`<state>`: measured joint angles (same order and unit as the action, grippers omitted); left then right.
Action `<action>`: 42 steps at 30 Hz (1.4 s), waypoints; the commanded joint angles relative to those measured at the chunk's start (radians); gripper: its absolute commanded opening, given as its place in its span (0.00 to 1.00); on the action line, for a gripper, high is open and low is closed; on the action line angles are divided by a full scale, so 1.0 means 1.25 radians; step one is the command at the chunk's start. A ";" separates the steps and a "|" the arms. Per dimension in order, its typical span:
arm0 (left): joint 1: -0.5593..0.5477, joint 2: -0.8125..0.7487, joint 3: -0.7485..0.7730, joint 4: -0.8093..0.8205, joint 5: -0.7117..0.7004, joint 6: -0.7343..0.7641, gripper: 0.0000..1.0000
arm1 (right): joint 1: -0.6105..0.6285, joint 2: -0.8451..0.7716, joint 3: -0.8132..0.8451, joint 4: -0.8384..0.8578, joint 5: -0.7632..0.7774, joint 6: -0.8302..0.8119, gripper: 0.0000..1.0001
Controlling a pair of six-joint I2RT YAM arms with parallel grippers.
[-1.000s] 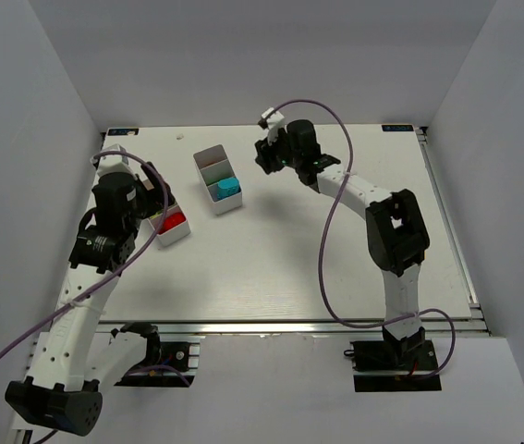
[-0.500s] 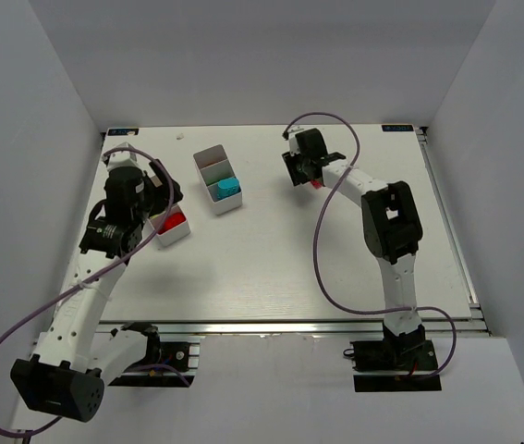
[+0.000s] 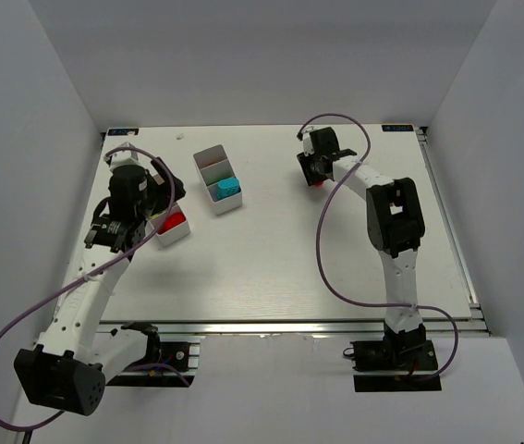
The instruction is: Sort the legos into containers by color
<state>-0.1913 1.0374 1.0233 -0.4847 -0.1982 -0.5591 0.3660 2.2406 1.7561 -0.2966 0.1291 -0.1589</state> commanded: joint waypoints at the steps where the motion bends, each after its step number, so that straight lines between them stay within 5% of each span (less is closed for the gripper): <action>1: 0.006 -0.021 -0.018 0.017 0.006 -0.029 0.98 | -0.012 0.008 0.038 -0.014 -0.054 -0.015 0.46; 23: 0.006 -0.070 -0.041 0.015 -0.018 -0.093 0.98 | -0.013 0.046 0.022 0.009 -0.048 -0.072 0.33; 27: 0.005 -0.085 -0.043 0.010 -0.022 -0.101 0.98 | -0.014 0.032 0.008 0.019 -0.058 -0.079 0.07; 30: 0.006 -0.105 -0.053 0.012 -0.022 -0.117 0.98 | -0.013 -0.010 -0.027 0.038 -0.093 -0.090 0.00; 36: 0.006 -0.145 -0.060 0.007 -0.022 -0.138 0.98 | -0.017 -0.194 -0.184 0.122 -0.441 -0.228 0.00; 40: 0.005 -0.172 -0.050 -0.010 -0.030 -0.132 0.98 | 0.008 -0.245 -0.191 0.049 -0.827 -0.386 0.00; 42: 0.006 -0.188 -0.046 -0.018 -0.037 -0.127 0.98 | 0.058 -0.252 -0.172 0.008 -0.893 -0.457 0.00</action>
<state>-0.1905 0.8394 0.9489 -0.4835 -0.2234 -0.7189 0.3656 1.9797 1.5097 -0.2398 -0.6346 -0.5377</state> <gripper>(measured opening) 0.982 0.245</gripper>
